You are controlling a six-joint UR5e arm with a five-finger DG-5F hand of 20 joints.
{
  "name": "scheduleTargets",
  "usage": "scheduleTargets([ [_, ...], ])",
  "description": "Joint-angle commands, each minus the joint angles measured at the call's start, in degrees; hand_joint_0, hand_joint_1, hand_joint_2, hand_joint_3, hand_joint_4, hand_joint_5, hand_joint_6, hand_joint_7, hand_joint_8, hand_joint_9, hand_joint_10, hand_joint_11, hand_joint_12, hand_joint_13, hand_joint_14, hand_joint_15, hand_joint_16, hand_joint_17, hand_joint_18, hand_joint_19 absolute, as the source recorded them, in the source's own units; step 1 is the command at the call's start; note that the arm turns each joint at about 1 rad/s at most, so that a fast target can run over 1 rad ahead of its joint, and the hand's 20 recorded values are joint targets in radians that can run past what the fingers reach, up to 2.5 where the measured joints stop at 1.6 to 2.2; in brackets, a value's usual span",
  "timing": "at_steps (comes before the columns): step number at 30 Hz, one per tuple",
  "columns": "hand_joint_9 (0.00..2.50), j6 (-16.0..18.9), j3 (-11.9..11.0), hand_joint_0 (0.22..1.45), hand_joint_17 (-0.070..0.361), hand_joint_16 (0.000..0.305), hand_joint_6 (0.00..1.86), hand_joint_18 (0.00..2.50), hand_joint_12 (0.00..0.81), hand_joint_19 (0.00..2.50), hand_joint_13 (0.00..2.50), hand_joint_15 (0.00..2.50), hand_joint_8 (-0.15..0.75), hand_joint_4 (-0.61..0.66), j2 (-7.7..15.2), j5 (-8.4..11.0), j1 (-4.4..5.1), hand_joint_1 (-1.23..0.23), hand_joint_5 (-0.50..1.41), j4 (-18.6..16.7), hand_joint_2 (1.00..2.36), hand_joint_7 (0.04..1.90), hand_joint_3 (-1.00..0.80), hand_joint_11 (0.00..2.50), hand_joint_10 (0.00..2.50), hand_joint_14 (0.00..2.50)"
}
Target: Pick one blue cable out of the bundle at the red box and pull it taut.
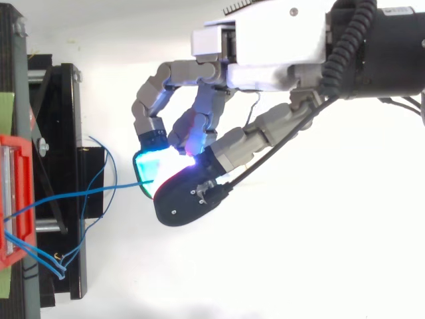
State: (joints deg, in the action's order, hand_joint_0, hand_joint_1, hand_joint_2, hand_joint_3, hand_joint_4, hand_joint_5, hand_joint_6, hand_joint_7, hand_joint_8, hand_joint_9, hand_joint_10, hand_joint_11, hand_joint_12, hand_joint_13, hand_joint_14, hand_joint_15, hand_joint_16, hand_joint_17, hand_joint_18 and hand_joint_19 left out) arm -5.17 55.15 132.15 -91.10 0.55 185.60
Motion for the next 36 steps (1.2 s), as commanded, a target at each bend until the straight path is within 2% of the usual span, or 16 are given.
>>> scheduleTargets([
  [1, 1.33, -1.42, 0.04, 0.65, 0.126, 0.056, 0.93, 0.65, 0.413, 0.34, 0.83, 0.42, 0.433, 0.09, -1.02, 0.4, -0.03, -0.93, -0.08, 1.17, 1.02, 1.13, -0.03, 1.25, 0.01, 0.01],
  [7, 1.35, -3.53, 0.04, 0.63, 0.14, 0.062, 0.93, 0.7, 0.443, 0.32, 0.84, 0.41, 0.471, 0.11, -2.07, 0.75, 0.06, -0.92, -0.07, 4.42, 1.01, 1.13, -0.02, 1.19, 0.01, 0.01],
  [11, 1.27, -4.41, 0.04, 0.63, 0.143, 0.063, 0.92, 0.69, 0.45, 0.31, 0.81, 0.36, 0.48, 0.11, -2.77, 1.89, 0.32, -0.92, -0.06, 6.8, 1.01, 1.13, -0.02, 1.0, 0.01, 0.01],
  [16, 1.15, -4.59, 0.04, 0.63, 0.143, 0.064, 0.92, 0.67, 0.453, 0.29, 0.78, 0.33, 0.471, 0.11, -2.77, 3.39, 0.41, -0.92, -0.06, 6.97, 1.01, 1.15, -0.01, 0.74, 0.01, 0.01],
  [22, 1.08, -4.76, 0.04, 0.63, 0.144, 0.064, 0.92, 0.65, 0.452, 0.28, 0.76, 0.31, 0.457, 0.11, -2.77, 3.39, 0.41, -0.93, -0.06, 7.06, 1.01, 1.15, -0.02, 0.62, 0.01, 0.01],
  [26, 0.99, -5.02, 0.48, 0.63, 0.144, 0.064, 0.92, 0.64, 0.448, 0.26, 0.71, 0.26, 0.445, 0.1, -2.69, 3.3, 0.41, -0.93, -0.06, 6.97, 1.01, 1.15, -0.02, 0.44, 0.01, 0.01],
  [31, 0.88, -5.55, 3.12, 0.63, 0.144, 0.064, 0.92, 0.61, 0.444, 0.24, 0.66, 0.2, 0.429, 0.09, -2.69, 3.21, 0.5, -0.93, -0.06, 6.18, 1.01, 1.15, -0.02, 0.23, 0.0, 0.01],
  [36, 0.8, -5.55, 6.28, 0.63, 0.144, 0.064, 0.91, 0.57, 0.441, 0.22, 0.62, 0.18, 0.409, 0.09, -2.77, 3.3, 0.5, -0.93, -0.06, 0.99, 1.01, 1.16, -0.03, 0.14, 0.0, 0.0],
])
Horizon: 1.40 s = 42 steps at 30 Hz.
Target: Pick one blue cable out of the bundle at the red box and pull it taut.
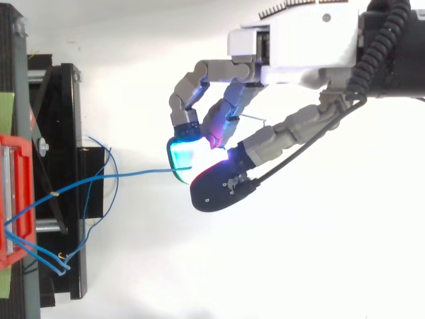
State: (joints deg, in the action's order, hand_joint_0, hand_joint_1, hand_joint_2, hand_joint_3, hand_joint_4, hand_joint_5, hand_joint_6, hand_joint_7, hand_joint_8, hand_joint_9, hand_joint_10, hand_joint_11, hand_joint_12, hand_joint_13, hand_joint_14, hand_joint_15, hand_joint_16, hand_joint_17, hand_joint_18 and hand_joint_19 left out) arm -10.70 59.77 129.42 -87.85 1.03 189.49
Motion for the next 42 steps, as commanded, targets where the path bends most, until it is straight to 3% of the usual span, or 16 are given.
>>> scheduleTargets([
  [1, 0.8, -0.03, 2.01, 0.63, 0.144, 0.064, 0.91, 0.57, 0.441, 0.22, 0.62, 0.18, 0.41, 0.09, -0.04, 0.05, 0.02, -0.93, -0.06, -3.6, 1.01, 1.16, -0.03, 0.14, 0.0, 0.01],
  [6, 0.75, -0.12, 2.28, 0.62, 0.131, 0.058, 0.92, 0.48, 0.408, 0.27, 0.55, 0.21, 0.378, 0.11, 0.04, 0.14, 0.02, -0.9, -0.08, -6.33, 1.02, 1.08, -0.14, 0.19, 0.0, 0.01],
  [15, 0.73, -0.12, 2.28, 0.56, 0.126, 0.056, 0.92, 0.41, 0.403, 0.31, 0.5, 0.23, 0.375, 0.08, 0.04, 0.14, 0.02, -0.78, -0.1, -6.41, 1.01, 1.0, -0.3, 0.23, 0.0, 0.01],
  [32, 0.77, -0.03, 2.19, 0.54, 0.129, 0.057, 0.9, 0.39, 0.413, 0.34, 0.48, 0.23, 0.398, 0.08, 0.04, 0.14, 0.02, -0.58, -0.1, -6.5, 1.01, 0.99, -0.36, 0.28, 0.01, 0.01],
  [37, 0.79, -0.03, 2.19, 0.56, 0.126, 0.056, 0.9, 0.39, 0.409, 0.35, 0.48, 0.24, 0.397, 0.09, -0.04, 0.14, 0.02, -0.6, -0.1, -6.5, 1.01, 1.0, -0.34, 0.31, 0.01, 0.01],
  [42, 0.86, -0.03, 2.19, 0.58, 0.135, 0.06, 0.91, 0.48, 0.426, 0.32, 0.56, 0.26, 0.424, 0.1, -0.04, 0.23, 0.02, -0.73, -0.09, -6.5, 1.01, 1.04, -0.23, 0.43, 0.01, 0.01],
])
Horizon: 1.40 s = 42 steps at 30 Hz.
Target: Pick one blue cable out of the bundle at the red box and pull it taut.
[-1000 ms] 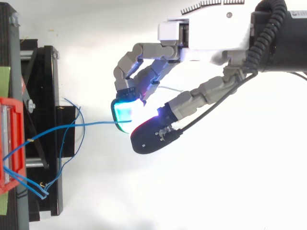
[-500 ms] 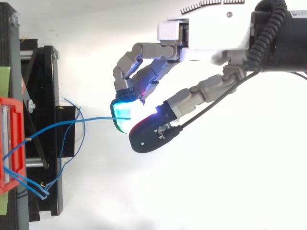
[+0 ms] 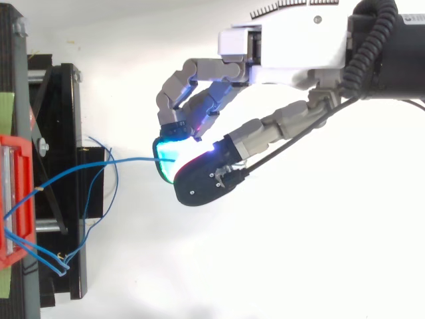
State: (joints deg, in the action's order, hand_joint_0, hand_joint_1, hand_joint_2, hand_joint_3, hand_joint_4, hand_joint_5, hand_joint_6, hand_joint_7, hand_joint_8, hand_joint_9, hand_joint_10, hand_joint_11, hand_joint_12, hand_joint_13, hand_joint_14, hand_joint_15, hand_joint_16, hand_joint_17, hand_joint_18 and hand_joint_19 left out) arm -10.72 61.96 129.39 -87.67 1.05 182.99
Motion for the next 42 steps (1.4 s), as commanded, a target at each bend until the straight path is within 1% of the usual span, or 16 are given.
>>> scheduleTargets([
  [1, 0.88, 0.0, 0.0, 0.59, 0.138, 0.061, 0.91, 0.5, 0.434, 0.31, 0.57, 0.26, 0.431, 0.1, -0.01, -0.04, -0.08, -0.75, -0.09, 0.0, 1.01, 1.03, -0.22, 0.44, 0.01, 0.01],
  [5, 0.88, 0.0, 0.0, 0.62, 0.131, 0.058, 0.92, 0.52, 0.422, 0.29, 0.58, 0.27, 0.422, 0.16, 0.08, -0.04, 0.01, -0.86, -0.1, 0.0, 1.02, 1.04, -0.15, 0.51, 0.01, 0.01],
  [8, 0.88, 0.0, 0.0, 0.61, 0.126, 0.056, 0.92, 0.5, 0.409, 0.3, 0.57, 0.27, 0.405, 0.16, -0.01, -0.04, 0.01, -0.85, -0.1, 0.0, 1.02, 1.01, -0.18, 0.52, 0.01, 0.01],
  [9, 0.88, 0.0, 0.0, 0.56, 0.127, 0.056, 0.91, 0.47, 0.412, 0.34, 0.55, 0.27, 0.405, 0.16, -0.01, -0.04, 0.01, -0.79, -0.1, 0.0, 1.01, 1.0, -0.32, 0.51, 0.01, 0.01],
  [10, 0.89, 0.09, 0.0, 0.55, 0.128, 0.057, 0.91, 0.47, 0.416, 0.33, 0.55, 0.27, 0.409, 0.16, -0.01, -0.04, 0.01, -0.79, -0.1, 0.0, 1.01, 0.99, -0.33, 0.52, 0.01, 0.01],
  [11, 0.89, 0.09, 0.0, 0.53, 0.131, 0.058, 0.9, 0.47, 0.421, 0.34, 0.54, 0.26, 0.414, 0.15, -0.01, -0.04, 0.01, -0.77, -0.1, 0.0, 1.01, 0.99, -0.41, 0.52, 0.01, 0.01],
  [12, 0.89, 0.18, 0.0, 0.51, 0.134, 0.06, 0.89, 0.45, 0.43, 0.34, 0.53, 0.27, 0.417, 0.15, 0.08, -0.04, 0.01, -0.7, -0.1, 0.0, 1.0, 0.97, -0.45, 0.51, 0.01, 0.01],
  [13, 0.89, 0.35, 0.0, 0.51, 0.134, 0.06, 0.88, 0.45, 0.43, 0.35, 0.52, 0.26, 0.416, 0.14, -0.01, 0.05, 0.01, -0.7, -0.1, 0.09, 1.0, 0.95, -0.46, 0.51, 0.01, 0.01],
  [15, 0.89, 0.35, -0.09, 0.49, 0.139, 0.062, 0.86, 0.43, 0.438, 0.36, 0.52, 0.27, 0.424, 0.13, -0.01, 0.05, 0.01, -0.61, -0.1, 0.09, 1.0, 0.93, -0.48, 0.5, 0.01, 0.01],
  [18, 0.88, 0.35, -0.09, 0.47, 0.144, 0.064, 0.84, 0.41, 0.449, 0.36, 0.51, 0.26, 0.432, 0.14, -0.01, 0.13, 0.01, -0.54, -0.1, 0.09, 1.0, 0.93, -0.49, 0.48, 0.01, 0.01],
  [23, 0.87, 0.35, -0.18, 0.48, 0.142, 0.063, 0.84, 0.38, 0.442, 0.37, 0.49, 0.27, 0.427, 0.12, -0.01, 0.13, 0.01, -0.49, -0.11, 0.18, 1.0, 0.94, -0.48, 0.47, 0.01, 0.01],
  [27, 0.86, 0.44, -0.26, 0.55, 0.129, 0.057, 0.86, 0.36, 0.417, 0.38, 0.48, 0.26, 0.41, 0.11, -0.01, 0.13, 0.01, -0.6, -0.11, 0.18, 1.01, 1.01, -0.31, 0.48, 0.01, 0.01],
  [30, 0.9, 0.44, -0.18, 0.57, 0.143, 0.063, 0.88, 0.44, 0.446, 0.35, 0.53, 0.26, 0.437, 0.12, -0.01, 0.13, 0.01, -0.68, -0.11, 0.26, 1.01, 1.0, -0.21, 0.49, 0.01, 0.01],
  [33, 0.92, 0.44, -0.26, 0.58, 0.15, 0.067, 0.9, 0.49, 0.458, 0.32, 0.57, 0.26, 0.453, 0.13, -0.01, 0.13, 0.01, -0.72, -0.1, 0.35, 1.01, 0.99, -0.14, 0.51, 0.01, 0.01],
  [41, 0.94, 0.44, -0.7, 0.61, 0.14, 0.062, 0.9, 0.52, 0.436, 0.29, 0.59, 0.26, 0.441, 0.15, -0.01, 0.13, 0.01, -0.81, -0.09, 0.44, 1.01, 1.03, -0.08, 0.54, 0.01, 0.01],
  [42, 0.94, 0.44, -0.88, 0.62, 0.138, 0.061, 0.9, 0.52, 0.43, 0.29, 0.59, 0.26, 0.435, 0.15, -0.01, 0.13, 0.01, -0.84, -0.09, 0.62, 1.02, 1.07, -0.05, 0.55, 0.01, 0.01],
])
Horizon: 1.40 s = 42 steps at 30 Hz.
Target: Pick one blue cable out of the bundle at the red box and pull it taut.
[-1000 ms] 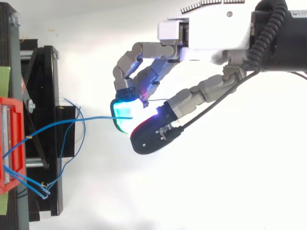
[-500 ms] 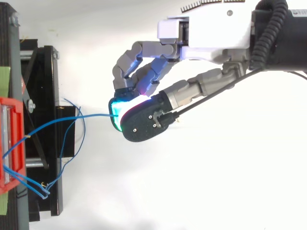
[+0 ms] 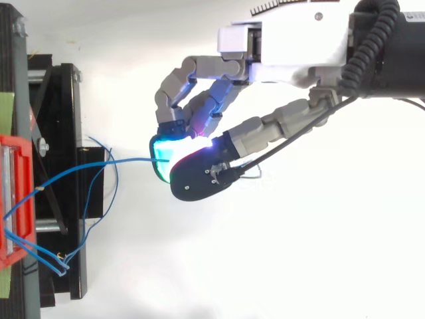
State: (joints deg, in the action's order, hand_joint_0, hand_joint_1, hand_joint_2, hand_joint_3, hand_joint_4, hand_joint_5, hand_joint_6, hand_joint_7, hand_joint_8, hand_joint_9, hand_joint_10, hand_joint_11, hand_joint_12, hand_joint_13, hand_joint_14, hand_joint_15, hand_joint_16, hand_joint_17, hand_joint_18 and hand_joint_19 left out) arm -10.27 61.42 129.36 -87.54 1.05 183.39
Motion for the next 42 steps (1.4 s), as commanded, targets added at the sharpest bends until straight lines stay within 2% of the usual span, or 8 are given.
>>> scheduleTargets([
  [1, 0.94, -0.01, -0.33, 0.63, 0.137, 0.061, 0.9, 0.52, 0.43, 0.29, 0.6, 0.27, 0.432, 0.14, 0.02, 0.0, 0.0, -0.86, -0.09, 0.3, 1.02, 1.08, -0.05, 0.54, 0.01, 0.01],
  [4, 0.98, 0.08, -0.6, 0.64, 0.138, 0.061, 0.9, 0.55, 0.428, 0.28, 0.62, 0.27, 0.437, 0.12, 0.02, 0.0, 0.0, -0.88, -0.09, 0.56, 1.02, 1.14, -0.01, 0.55, 0.01, 0.01],
  [8, 0.99, -0.01, -0.77, 0.67, 0.136, 0.06, 0.91, 0.57, 0.424, 0.26, 0.63, 0.27, 0.438, 0.09, 0.02, 0.0, 0.0, -0.92, -0.09, 1.18, 1.02, 1.31, 0.03, 0.56, 0.01, 0.01],
  [23, 0.99, -0.45, -0.6, 0.66, 0.146, 0.065, 0.92, 0.58, 0.445, 0.26, 0.64, 0.27, 0.45, 0.05, 0.02, -0.26, 0.09, -0.92, -0.08, 1.18, 1.01, 1.26, 0.05, 0.52, 0.01, 0.01],
  [29, 0.99, -0.19, 2.22, 0.66, 0.147, 0.065, 0.92, 0.58, 0.448, 0.26, 0.64, 0.27, 0.455, 0.05, 0.02, -0.44, 0.0, -0.92, -0.08, -0.14, 1.01, 1.26, 0.05, 0.51, 0.01, 0.01],
  [32, 0.99, 0.08, 4.15, 0.66, 0.147, 0.065, 0.92, 0.57, 0.448, 0.26, 0.64, 0.27, 0.454, 0.05, 0.02, -0.44, 0.0, -0.92, -0.08, -2.25, 1.01, 1.26, 0.05, 0.51, 0.01, 0.01],
  [38, 0.98, 0.08, 8.54, 0.66, 0.149, 0.066, 0.92, 0.58, 0.451, 0.26, 0.64, 0.27, 0.465, 0.06, 0.02, -0.53, 0.09, -0.92, -0.08, -11.04, 1.01, 1.25, 0.05, 0.51, 0.01, 0.01],
  [42, 0.98, -0.1, 9.86, 0.66, 0.149, 0.066, 0.92, 0.58, 0.454, 0.25, 0.64, 0.26, 0.465, 0.06, 0.02, -0.44, 0.09, -0.92, -0.08, -15.87, 1.0, 1.25, 0.05, 0.5, 0.01, 0.01],
])
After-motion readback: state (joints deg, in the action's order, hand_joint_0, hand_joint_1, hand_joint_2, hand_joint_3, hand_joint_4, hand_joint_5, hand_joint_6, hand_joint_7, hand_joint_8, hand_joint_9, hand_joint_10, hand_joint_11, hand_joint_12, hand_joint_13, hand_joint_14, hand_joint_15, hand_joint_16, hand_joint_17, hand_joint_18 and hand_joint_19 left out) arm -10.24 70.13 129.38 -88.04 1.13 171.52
